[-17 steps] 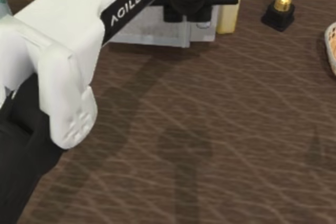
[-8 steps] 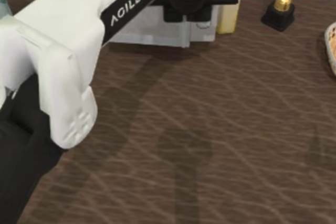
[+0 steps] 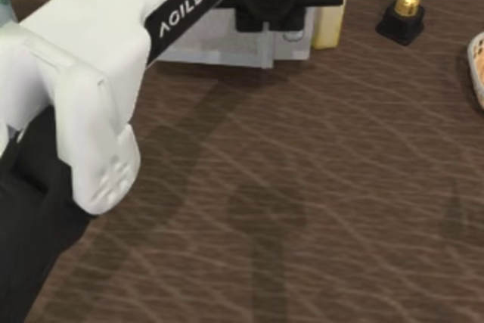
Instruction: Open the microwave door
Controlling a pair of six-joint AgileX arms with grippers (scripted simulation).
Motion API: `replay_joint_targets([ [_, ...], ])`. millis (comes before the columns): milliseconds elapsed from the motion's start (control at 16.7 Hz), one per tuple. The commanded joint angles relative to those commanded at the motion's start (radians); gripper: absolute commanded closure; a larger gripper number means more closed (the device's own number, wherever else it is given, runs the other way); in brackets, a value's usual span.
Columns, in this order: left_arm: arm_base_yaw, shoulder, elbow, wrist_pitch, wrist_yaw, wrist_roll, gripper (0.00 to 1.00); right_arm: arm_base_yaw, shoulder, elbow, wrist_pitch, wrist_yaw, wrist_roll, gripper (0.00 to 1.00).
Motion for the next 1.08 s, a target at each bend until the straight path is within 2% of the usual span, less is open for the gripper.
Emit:
replay_joint_targets([
  [480, -0.008, -0.004, -0.017, 0.013, 0.003, 0.005, 1.00, 0.000, 0.000, 0.000, 0.000, 0.000, 0.000, 0.00],
  [900, 0.003, -0.155, -0.297, 0.156, 0.035, 0.085, 1.00, 0.000, 0.000, 0.000, 0.000, 0.000, 0.000, 0.00],
  [1080, 0.005, -0.180, -0.331, 0.179, 0.042, 0.096, 1.00, 0.000, 0.000, 0.000, 0.000, 0.000, 0.000, 0.00],
])
